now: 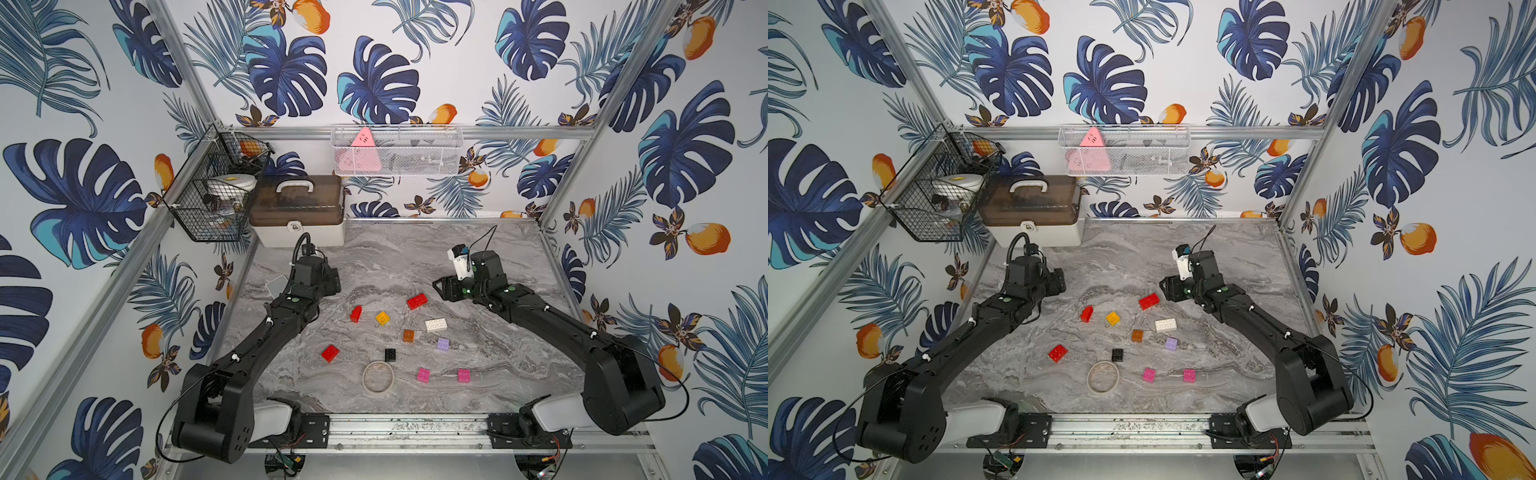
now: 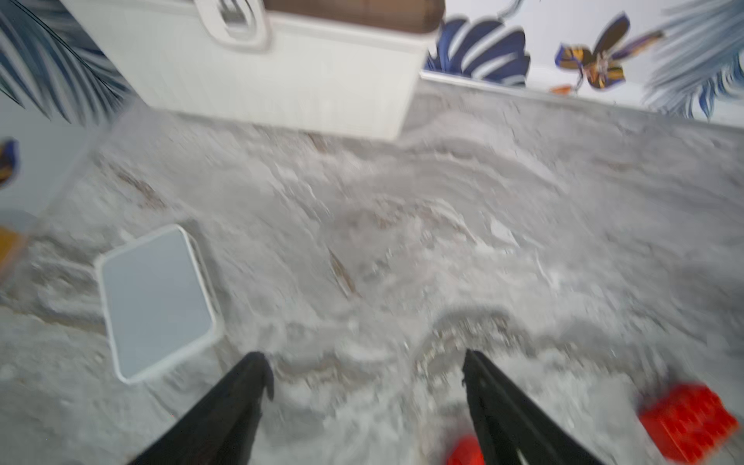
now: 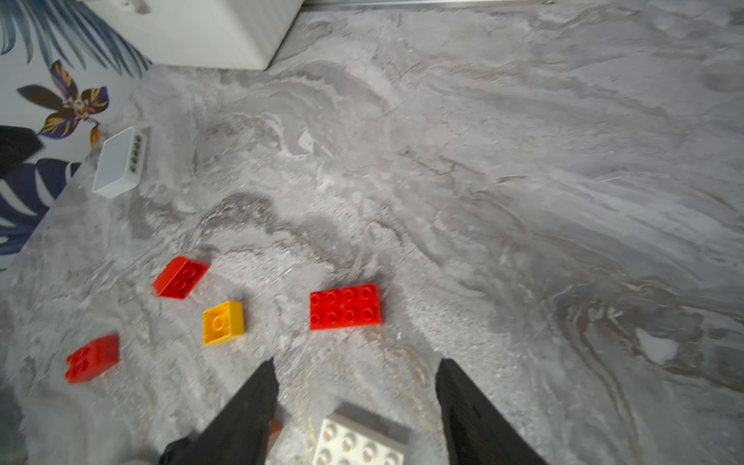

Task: Assemble the number 1 with lego
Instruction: Pick up the lego brick from the center of the board.

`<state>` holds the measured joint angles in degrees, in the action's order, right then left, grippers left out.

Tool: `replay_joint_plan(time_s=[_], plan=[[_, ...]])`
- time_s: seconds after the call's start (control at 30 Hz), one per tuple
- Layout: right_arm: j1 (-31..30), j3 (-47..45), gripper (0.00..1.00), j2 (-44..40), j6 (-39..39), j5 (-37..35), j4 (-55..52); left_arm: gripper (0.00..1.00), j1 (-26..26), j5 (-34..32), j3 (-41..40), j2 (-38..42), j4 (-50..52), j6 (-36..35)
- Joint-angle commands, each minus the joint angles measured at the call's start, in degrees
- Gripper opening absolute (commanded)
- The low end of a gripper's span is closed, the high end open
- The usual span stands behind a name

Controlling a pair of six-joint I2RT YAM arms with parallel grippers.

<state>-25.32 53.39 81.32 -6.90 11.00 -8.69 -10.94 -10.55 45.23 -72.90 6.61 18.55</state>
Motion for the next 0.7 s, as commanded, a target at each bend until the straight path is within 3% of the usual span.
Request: replay_joint_plan(time_s=[0.0, 0.13, 0.3, 0.5, 0.67], plan=[[-2.5, -0.6, 0.66, -2.5, -1.5, 1.9, -10.0, 0.81, -2.7, 3.2, -1.0, 1.6, 7.2, 3.5], [-3.9, -1.7, 0.63, -5.7, -1.0, 1.2, -12.6, 0.77, -7.3, 4.2, -1.4, 1.8, 8.0, 2.6], [-3.9, 1.4, 0.68, -3.7, -1.4, 0.8, -19.6, 0.74, -13.9, 5.1, -2.2, 1.6, 7.0, 1.4], [-4.0, 0.0, 0.63, -3.9, -2.5, 3.8, -21.0, 0.72, -17.7, 9.2, -1.2, 0.9, 5.4, -2.1], [-4.1, -0.9, 0.66, -4.9, -1.6, 2.7, -22.0, 0.67, -21.5, 12.0, 1.1, -3.4, 5.1, -4.7]])
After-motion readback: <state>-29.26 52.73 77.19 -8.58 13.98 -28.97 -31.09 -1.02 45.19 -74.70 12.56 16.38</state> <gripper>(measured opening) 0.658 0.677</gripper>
